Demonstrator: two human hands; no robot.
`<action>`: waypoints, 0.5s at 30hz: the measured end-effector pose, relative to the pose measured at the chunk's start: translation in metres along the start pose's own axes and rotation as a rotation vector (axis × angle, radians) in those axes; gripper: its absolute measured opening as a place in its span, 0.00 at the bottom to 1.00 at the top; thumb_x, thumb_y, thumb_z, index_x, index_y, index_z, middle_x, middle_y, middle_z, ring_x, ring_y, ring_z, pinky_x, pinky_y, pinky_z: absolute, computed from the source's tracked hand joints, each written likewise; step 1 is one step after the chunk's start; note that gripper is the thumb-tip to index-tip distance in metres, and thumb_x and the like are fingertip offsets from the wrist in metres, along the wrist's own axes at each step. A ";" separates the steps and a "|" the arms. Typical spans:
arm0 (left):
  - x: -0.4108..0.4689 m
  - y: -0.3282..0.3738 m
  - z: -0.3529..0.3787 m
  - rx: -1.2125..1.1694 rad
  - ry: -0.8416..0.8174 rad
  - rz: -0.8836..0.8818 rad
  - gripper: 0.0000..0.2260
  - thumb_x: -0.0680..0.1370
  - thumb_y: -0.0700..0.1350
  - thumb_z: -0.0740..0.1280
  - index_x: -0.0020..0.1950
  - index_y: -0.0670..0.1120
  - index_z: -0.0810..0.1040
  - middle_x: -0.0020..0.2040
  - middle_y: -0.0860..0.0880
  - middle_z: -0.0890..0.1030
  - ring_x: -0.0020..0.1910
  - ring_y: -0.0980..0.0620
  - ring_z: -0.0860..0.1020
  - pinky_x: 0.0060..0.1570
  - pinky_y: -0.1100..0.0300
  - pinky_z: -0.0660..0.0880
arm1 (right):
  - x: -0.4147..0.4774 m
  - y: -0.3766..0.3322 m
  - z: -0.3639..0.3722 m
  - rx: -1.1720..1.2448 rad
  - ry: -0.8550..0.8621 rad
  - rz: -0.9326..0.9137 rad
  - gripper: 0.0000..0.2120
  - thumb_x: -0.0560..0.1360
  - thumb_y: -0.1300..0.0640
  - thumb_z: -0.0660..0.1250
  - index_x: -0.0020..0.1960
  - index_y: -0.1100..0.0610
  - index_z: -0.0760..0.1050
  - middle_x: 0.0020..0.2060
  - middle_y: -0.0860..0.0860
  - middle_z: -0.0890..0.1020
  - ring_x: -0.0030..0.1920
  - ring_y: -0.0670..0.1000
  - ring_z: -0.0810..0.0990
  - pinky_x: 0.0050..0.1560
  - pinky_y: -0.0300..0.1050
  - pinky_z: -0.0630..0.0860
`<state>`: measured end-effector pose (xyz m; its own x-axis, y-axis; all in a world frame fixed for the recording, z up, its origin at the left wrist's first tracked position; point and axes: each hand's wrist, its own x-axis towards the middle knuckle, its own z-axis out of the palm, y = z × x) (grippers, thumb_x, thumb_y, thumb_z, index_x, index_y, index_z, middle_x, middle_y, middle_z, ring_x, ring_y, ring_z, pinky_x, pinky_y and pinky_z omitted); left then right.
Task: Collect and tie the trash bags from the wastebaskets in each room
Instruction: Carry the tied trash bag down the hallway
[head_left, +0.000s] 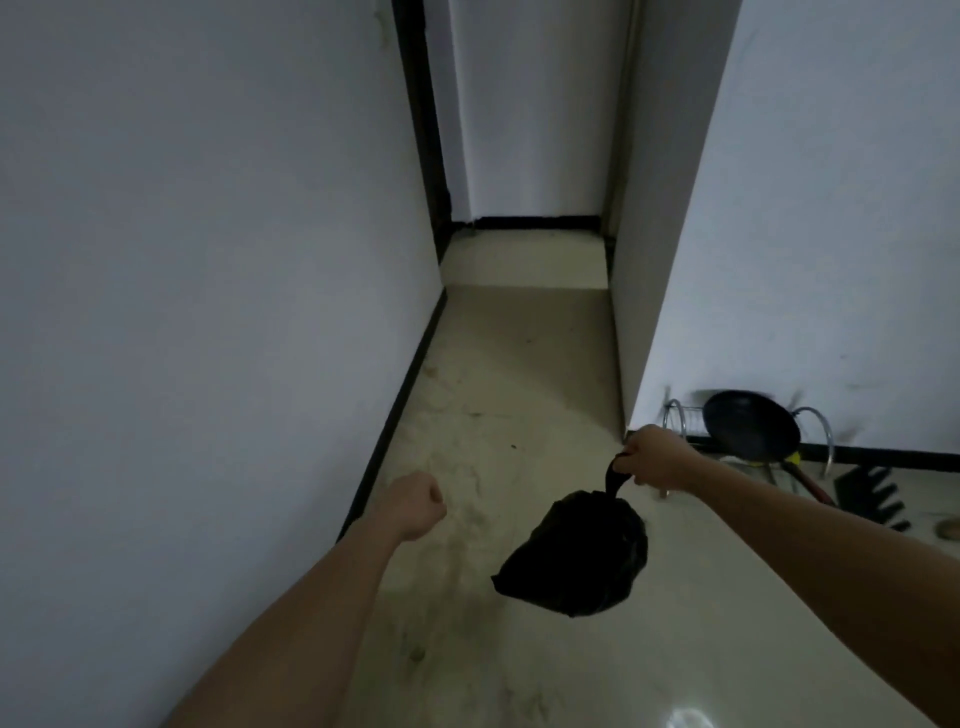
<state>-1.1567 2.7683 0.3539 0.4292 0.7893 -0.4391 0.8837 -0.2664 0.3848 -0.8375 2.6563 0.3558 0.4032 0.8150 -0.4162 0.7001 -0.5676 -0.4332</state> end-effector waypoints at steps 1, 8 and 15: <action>0.023 0.008 -0.014 0.007 -0.003 0.006 0.12 0.77 0.46 0.65 0.57 0.42 0.78 0.58 0.43 0.79 0.56 0.46 0.77 0.56 0.57 0.74 | 0.020 -0.006 -0.009 -0.003 0.017 0.000 0.12 0.73 0.53 0.69 0.40 0.62 0.81 0.39 0.59 0.84 0.35 0.53 0.80 0.33 0.42 0.72; 0.203 0.056 -0.071 -0.009 -0.047 0.017 0.12 0.77 0.46 0.65 0.58 0.41 0.77 0.59 0.42 0.78 0.57 0.45 0.77 0.57 0.57 0.73 | 0.207 -0.024 -0.062 -0.022 0.005 -0.010 0.14 0.72 0.51 0.69 0.29 0.54 0.74 0.29 0.51 0.77 0.31 0.50 0.75 0.29 0.41 0.68; 0.390 0.097 -0.148 -0.090 -0.061 -0.076 0.07 0.80 0.44 0.61 0.48 0.43 0.77 0.55 0.42 0.78 0.53 0.48 0.76 0.58 0.55 0.73 | 0.419 -0.048 -0.129 0.002 -0.044 -0.089 0.12 0.73 0.49 0.69 0.34 0.52 0.74 0.32 0.50 0.79 0.36 0.51 0.78 0.35 0.42 0.71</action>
<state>-0.9314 3.1321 0.3405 0.3744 0.7696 -0.5173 0.8950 -0.1539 0.4187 -0.6264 3.0400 0.3054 0.3129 0.8563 -0.4110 0.7306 -0.4935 -0.4719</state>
